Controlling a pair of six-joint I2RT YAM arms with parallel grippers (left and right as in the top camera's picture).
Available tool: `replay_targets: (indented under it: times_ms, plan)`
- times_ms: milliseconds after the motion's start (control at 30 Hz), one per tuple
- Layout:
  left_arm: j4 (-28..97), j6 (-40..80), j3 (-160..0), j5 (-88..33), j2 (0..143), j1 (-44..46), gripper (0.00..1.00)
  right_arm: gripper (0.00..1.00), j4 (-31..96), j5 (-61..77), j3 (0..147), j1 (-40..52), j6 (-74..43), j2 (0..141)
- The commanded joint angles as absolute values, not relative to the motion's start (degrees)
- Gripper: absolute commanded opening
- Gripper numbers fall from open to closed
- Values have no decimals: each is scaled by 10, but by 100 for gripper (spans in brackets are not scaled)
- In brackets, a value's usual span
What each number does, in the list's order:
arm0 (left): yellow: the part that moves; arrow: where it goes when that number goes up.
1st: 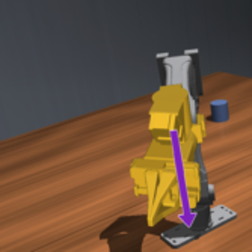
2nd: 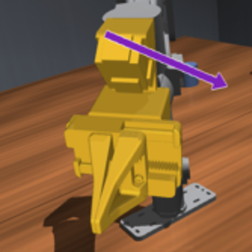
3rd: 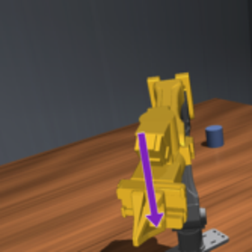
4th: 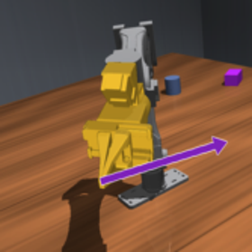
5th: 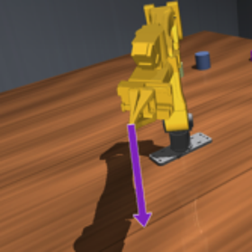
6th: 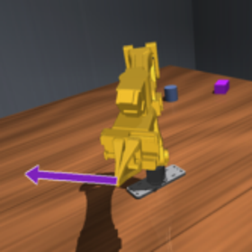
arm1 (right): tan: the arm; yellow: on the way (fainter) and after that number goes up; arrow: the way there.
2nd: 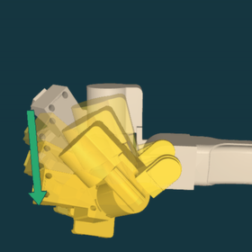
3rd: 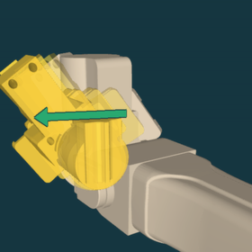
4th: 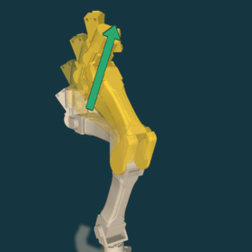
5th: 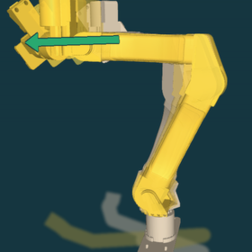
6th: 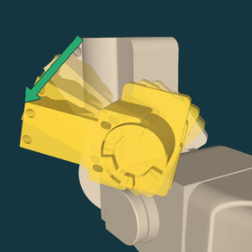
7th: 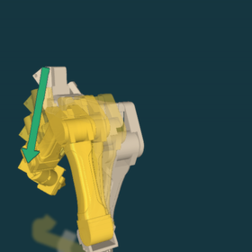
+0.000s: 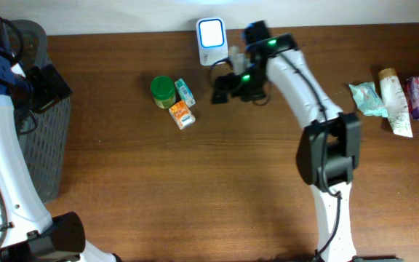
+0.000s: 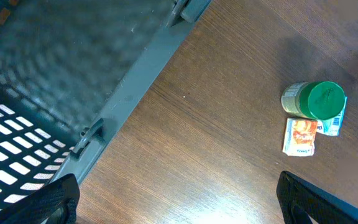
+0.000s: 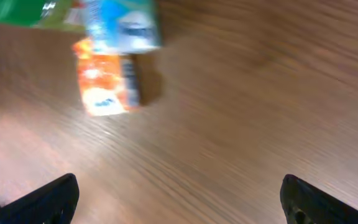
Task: Scan the item barcode
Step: 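Reach the right gripper left to the orange box and grasp it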
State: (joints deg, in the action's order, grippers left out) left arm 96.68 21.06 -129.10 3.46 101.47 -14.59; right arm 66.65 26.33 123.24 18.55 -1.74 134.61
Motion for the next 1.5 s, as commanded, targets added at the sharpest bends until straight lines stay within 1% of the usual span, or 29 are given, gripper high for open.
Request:
replay_targets:
  times_ms: [0,167,233,300,333,367,400,533,633,767,833,867,933,1033,1133,1200,1267,1367,1467]
  plan:
    - [967,218,-1290,39,1003,-148,99,99,636,246,1229,236,-20,1336]
    - [967,218,-1290,39,1003,-148,99,99,552,234,1229,322,-20,1363]
    - [967,218,-1290,39,1003,-148,99,99,546,171,1229,344,-20,1365]
    - [967,218,-1290,39,1003,-148,99,99,545,44,1229,380,-20,1365]
    - [967,218,-1290,39,1003,-148,99,100,544,11,1229,390,-20,1365]
    - [967,218,-1290,39,1003,-148,99,96,539,-29,1229,404,-20,1369]
    - [967,218,-1290,39,1003,-148,99,90,532,-52,1229,415,-20,1374]
    - [967,218,-1290,39,1003,-148,99,63,496,-105,1229,439,-20,1410]
    - [967,218,-1290,39,1003,-148,99,54,475,-132,1229,440,-20,1426]
    - [967,218,-1290,39,1003,-148,99,54,473,-196,1229,439,-20,1439]
    - [967,218,-1290,39,1003,-148,99,53,475,-187,1229,439,-20,1447]
    - [967,218,-1290,39,1003,-148,99,49,479,-175,1229,439,-21,1451]
    - [967,218,-1290,39,1003,-148,99,36,489,-165,1229,439,-40,1453]
    - [967,218,-1290,39,1003,-148,99,11,518,-165,1230,439,-86,1447]
    - [967,218,-1290,39,1003,-148,99,9,564,-160,1239,437,-130,1427]
    - [967,218,-1290,39,1003,-148,99,9,622,-69,1261,423,-130,1402]
    - [967,218,-1290,39,1003,-148,99,10,668,54,1271,395,-123,1391]
    - [967,218,-1290,39,1003,-148,99,10,716,259,1268,331,-60,1391]
    - [967,218,-1290,39,1003,-148,99,12,725,362,1265,272,-32,1393]
